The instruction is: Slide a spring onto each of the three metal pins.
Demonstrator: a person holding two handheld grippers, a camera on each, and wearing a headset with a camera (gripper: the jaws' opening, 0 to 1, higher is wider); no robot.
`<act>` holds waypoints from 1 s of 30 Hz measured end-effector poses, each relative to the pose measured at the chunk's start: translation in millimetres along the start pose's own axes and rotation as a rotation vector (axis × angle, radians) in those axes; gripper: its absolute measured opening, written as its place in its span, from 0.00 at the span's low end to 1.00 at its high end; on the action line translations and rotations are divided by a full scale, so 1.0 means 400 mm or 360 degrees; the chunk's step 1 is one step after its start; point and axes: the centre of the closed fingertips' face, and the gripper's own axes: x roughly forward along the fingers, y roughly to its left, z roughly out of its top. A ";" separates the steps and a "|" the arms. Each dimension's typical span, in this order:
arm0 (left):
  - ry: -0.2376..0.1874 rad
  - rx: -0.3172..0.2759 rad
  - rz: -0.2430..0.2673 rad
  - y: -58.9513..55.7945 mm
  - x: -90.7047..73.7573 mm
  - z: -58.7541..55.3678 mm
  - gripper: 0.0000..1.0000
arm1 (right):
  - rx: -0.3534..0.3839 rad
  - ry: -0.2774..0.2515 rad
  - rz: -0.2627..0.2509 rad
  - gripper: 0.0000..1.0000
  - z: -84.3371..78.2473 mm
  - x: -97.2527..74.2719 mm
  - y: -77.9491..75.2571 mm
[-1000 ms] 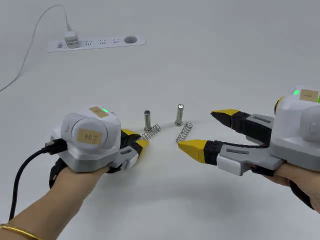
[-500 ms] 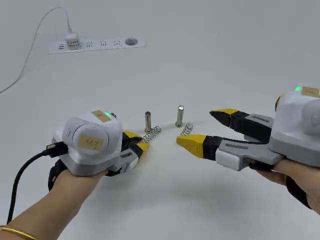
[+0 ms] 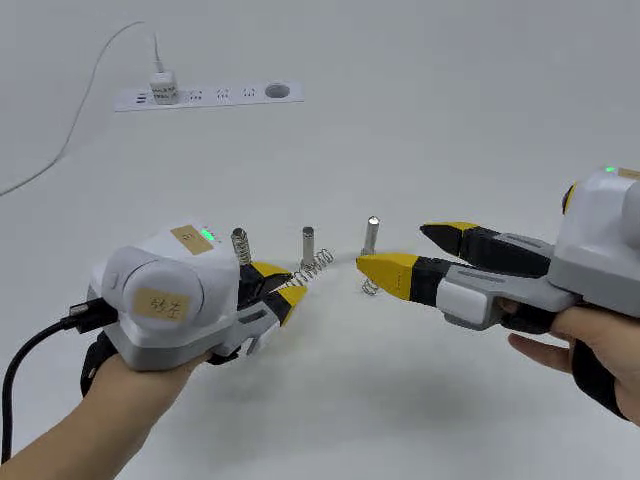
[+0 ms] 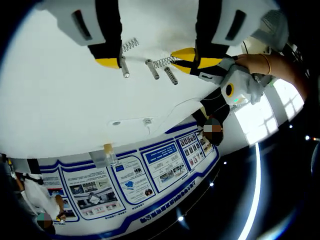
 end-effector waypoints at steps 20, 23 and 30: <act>-0.0294 0.0031 0.0000 -0.028 -0.086 0.112 0.10 | 0.0239 -0.0063 0.0222 0.40 0.037 0.042 0.094; -0.0333 0.0044 0.0003 -0.033 -0.095 0.124 0.10 | 0.0299 -0.0083 0.0248 0.36 0.044 0.043 0.103; -0.0405 0.0052 -0.0011 -0.045 -0.114 0.147 0.10 | 0.0422 -0.0117 0.0299 0.31 0.052 0.046 0.117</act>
